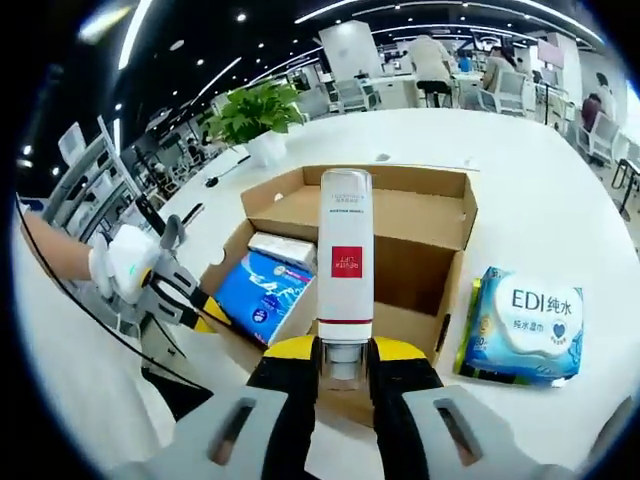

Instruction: Operate the shoe box by opening the lid, removing the specified soft item, and placing it in the target area until the item is outside and the box remains undamaged.

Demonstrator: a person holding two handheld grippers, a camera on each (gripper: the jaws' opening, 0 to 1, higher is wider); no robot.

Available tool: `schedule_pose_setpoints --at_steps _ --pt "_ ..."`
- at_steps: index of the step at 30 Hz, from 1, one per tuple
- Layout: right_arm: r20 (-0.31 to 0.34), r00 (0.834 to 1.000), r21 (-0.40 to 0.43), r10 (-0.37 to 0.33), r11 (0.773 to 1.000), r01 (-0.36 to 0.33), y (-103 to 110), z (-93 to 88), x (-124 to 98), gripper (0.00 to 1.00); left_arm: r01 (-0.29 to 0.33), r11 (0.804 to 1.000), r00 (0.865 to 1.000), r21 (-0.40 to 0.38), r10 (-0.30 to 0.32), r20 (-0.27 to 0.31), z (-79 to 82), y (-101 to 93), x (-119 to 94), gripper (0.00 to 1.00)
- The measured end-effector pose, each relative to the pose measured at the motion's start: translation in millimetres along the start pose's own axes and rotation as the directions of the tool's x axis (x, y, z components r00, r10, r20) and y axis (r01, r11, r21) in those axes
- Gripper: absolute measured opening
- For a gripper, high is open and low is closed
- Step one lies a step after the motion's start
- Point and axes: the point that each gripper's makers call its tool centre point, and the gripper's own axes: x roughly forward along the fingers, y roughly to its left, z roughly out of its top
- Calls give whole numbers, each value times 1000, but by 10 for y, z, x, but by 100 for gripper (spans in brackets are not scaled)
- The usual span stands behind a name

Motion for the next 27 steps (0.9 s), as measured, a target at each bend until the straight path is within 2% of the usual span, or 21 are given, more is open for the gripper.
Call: schedule_pose_setpoints --at_steps 3,5,6,7,9,11,17,19,20,22,23,25,27 --pt "30 999 -20 -12 1000 12 1 33 -20 17 8 1000 1000 1 -8 -2 3 -3 0 3" --pt "96 995 -202 -34 978 52 -56 112 -32 17 8 1000 1000 4 -8 -1 5 -3 0 3" --pt "101 993 -214 -55 974 75 -71 96 -38 17 8 1000 1000 5 -8 0 5 -4 1 3" --pt "96 995 -154 -8 988 23 0 64 -36 17 7 1000 1000 4 -7 0 5 -3 1 3" --pt "185 981 -9 51 999 -51 69 188 -79 17 7 1000 1000 1 -7 0 6 -2 1 3" --pt "221 974 20 44 999 -49 36 249 -146 17 9 1000 1000 -6 -9 -4 6 -1 2 3" --pt "259 964 19 55 998 -63 59 350 -247 17 7 1000 1000 -6 -7 -3 0 6 4 3" --pt "330 941 15 69 997 -78 57 441 -264 17 6 1000 1000 -7 -6 -5 0 8 2 3" --pt "357 932 -13 60 998 -59 37 470 -280 17 7 1000 1000 -8 -7 -5 0 8 2 3" --pt "379 923 -21 66 998 -63 51 484 -303 17 11 1000 1000 -14 -11 -6 0 10 2 3" --pt "400 913 -38 79 997 -69 72 505 -315 17 13 1000 1000 -11 -13 -11 -1 8 4 3" --pt "391 915 -16 94 995 -95 77 489 -301 17 11 1000 1000 -6 -11 -11 -3 5 5 3" --pt "395 913 -31 100 995 -96 69 486 -292 17 5 1000 1000 -5 -5 -7 -4 3 2 3"
